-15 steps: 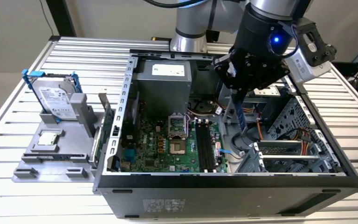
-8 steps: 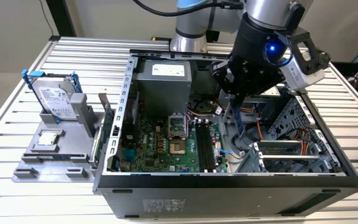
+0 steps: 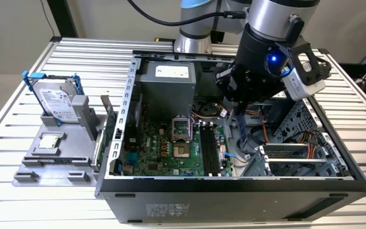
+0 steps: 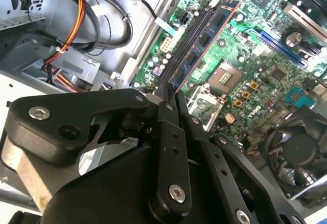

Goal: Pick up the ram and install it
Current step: 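Insert the ram into the slot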

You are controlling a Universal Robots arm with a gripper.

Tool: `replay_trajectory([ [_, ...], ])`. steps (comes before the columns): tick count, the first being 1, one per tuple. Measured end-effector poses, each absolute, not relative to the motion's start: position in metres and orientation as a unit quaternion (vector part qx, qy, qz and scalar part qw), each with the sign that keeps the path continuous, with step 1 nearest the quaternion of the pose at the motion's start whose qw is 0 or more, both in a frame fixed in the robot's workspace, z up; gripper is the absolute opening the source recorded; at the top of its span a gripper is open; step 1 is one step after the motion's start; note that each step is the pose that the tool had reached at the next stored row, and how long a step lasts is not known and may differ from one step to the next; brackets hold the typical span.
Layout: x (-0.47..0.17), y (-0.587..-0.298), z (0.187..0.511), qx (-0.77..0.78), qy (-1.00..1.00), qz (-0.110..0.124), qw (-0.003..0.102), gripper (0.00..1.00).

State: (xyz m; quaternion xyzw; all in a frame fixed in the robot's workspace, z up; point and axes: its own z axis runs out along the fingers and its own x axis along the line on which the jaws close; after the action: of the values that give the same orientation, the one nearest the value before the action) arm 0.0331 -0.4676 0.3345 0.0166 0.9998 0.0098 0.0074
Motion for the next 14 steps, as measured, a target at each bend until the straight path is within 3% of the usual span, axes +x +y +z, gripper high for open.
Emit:
replay_trajectory([
  [14, 0.032, -0.464, 0.312, 0.032, 0.999, 0.002, 0.008, 0.00],
])
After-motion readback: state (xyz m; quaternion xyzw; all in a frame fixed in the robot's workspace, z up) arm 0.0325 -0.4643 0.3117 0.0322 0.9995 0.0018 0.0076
